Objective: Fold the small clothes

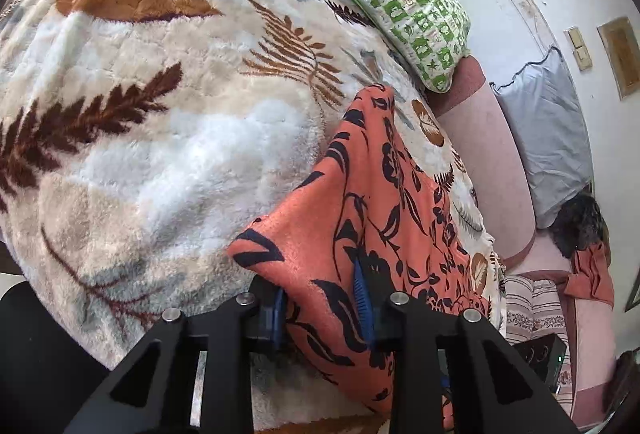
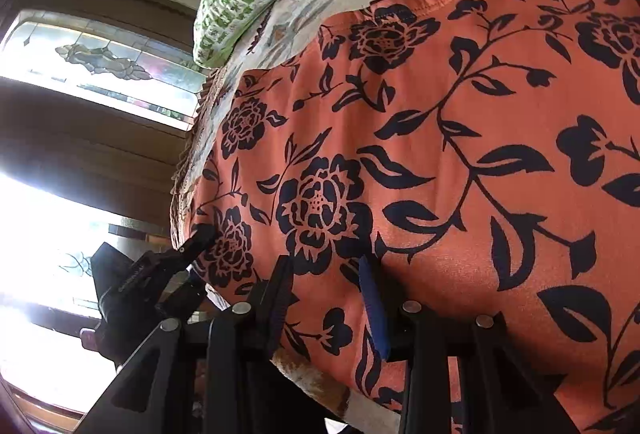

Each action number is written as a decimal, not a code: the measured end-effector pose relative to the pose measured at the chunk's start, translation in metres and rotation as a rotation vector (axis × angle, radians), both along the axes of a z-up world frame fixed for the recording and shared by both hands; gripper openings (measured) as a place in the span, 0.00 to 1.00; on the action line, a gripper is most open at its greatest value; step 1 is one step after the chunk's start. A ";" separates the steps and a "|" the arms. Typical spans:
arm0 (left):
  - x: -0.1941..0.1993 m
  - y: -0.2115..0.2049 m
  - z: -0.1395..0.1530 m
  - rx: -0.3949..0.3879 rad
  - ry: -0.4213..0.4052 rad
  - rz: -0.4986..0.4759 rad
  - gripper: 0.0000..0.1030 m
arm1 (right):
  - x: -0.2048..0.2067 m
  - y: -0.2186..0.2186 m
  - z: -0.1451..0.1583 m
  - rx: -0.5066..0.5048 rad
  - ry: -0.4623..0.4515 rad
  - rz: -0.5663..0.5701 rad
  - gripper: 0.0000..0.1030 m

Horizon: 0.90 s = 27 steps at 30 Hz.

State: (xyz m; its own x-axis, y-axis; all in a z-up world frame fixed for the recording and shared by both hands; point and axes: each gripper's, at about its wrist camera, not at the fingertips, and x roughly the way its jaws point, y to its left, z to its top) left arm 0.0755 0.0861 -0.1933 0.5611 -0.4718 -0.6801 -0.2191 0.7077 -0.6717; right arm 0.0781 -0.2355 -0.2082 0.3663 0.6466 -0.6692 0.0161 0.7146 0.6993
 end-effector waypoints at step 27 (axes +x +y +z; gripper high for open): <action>-0.061 -0.196 0.108 0.566 -0.562 -0.640 0.22 | 0.093 -0.039 0.121 -0.013 -0.008 0.005 0.75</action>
State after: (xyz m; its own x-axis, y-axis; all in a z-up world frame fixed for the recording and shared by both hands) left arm 0.0146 -0.1103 -0.0856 0.6231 -0.4863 -0.6125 0.5549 0.8268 -0.0919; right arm 0.1708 -0.2744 -0.0873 0.3687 0.6397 -0.6744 0.0072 0.7235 0.6902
